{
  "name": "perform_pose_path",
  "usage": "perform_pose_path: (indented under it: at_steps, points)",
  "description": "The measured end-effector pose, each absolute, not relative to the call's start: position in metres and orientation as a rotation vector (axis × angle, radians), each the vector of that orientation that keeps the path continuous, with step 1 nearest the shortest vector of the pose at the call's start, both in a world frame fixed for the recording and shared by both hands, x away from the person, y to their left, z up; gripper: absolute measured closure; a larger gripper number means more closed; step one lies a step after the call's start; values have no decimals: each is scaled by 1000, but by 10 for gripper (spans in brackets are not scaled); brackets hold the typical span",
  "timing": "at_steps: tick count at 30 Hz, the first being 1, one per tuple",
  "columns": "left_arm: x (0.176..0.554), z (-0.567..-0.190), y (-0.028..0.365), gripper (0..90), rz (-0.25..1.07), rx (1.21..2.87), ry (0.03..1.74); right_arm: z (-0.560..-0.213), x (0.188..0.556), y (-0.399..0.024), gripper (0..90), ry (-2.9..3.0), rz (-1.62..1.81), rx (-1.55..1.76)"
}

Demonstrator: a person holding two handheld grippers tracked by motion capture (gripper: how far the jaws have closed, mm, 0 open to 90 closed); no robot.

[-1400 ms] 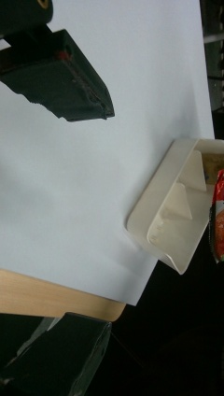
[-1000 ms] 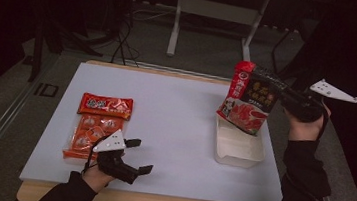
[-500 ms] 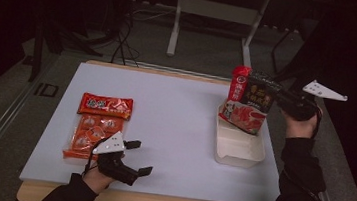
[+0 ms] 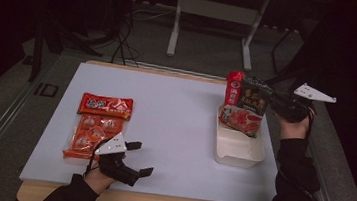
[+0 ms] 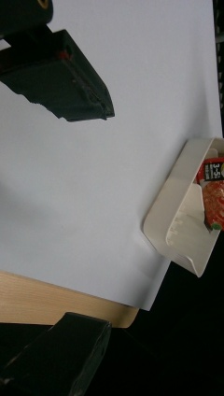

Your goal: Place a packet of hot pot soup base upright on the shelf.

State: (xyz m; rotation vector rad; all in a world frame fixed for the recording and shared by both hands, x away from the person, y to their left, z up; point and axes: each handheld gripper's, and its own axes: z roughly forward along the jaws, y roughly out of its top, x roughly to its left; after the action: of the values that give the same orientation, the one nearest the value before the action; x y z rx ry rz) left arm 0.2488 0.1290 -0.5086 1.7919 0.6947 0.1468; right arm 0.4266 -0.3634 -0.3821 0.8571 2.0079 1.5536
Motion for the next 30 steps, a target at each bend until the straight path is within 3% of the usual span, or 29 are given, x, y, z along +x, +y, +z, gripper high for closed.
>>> perform_pose_path:
  at_steps: [21, 28, 30]
  points:
    - [249, -512, 129, 17, 143, 1793, 701, -409, 429, -353, 720, 2066, 1570, 923]
    - [250, -511, 130, 17, 159, 1796, 701, -422, 423, -367, 716, 2028, 1546, 987]
    - [250, -511, 131, 17, 172, 1792, 684, -423, 420, -373, 676, 2017, 1525, 1046]
